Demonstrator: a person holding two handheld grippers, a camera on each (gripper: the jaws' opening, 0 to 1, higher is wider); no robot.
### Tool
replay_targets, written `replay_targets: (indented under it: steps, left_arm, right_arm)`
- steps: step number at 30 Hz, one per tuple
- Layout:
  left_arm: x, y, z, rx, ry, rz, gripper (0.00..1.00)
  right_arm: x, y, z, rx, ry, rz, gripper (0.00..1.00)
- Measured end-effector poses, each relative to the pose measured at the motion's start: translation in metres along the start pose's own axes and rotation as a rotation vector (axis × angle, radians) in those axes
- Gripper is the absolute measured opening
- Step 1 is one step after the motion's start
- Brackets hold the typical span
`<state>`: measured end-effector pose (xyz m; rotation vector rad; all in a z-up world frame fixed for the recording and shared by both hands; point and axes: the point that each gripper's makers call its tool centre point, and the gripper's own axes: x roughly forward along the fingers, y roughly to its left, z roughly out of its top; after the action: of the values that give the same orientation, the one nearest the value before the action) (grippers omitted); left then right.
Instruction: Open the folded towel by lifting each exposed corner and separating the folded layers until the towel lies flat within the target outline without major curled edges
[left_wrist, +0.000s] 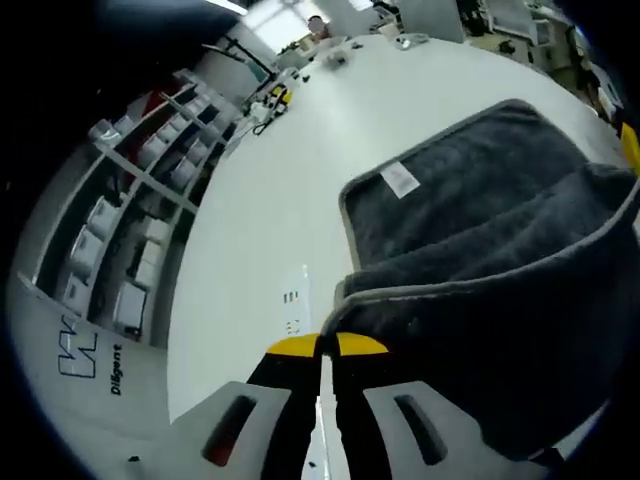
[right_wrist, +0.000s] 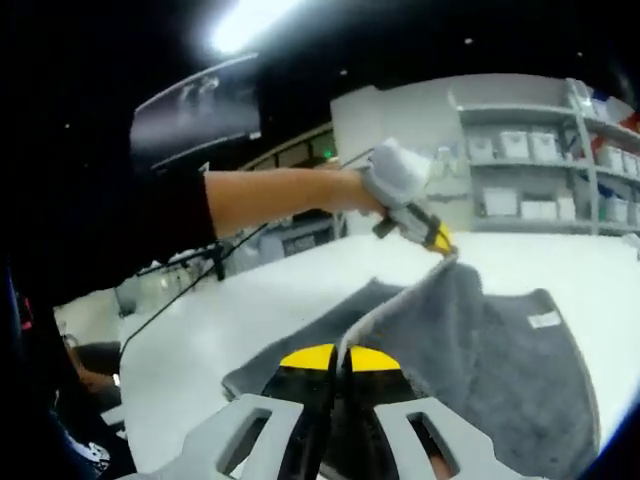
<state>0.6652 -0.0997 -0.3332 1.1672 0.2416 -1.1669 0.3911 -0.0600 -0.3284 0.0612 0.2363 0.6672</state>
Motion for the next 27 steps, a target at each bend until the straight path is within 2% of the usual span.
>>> replay_targets:
  steps: [15,19,27]
  left_arm:
    - [-0.046,0.006,-0.06,-0.055,0.033,0.068,0.02]
    - [-0.059,0.005,-0.074,-0.071,0.039,0.086,0.02]
    - [-0.093,0.001,-0.108,-0.089,0.076,0.142,0.02]
  right_arm:
    - [0.037,0.054,0.001,-0.066,0.043,0.114,0.0]
    - [0.047,0.072,-0.003,-0.085,0.088,0.165,0.0]
    - [0.069,0.106,0.014,-0.16,0.102,0.218,0.0]
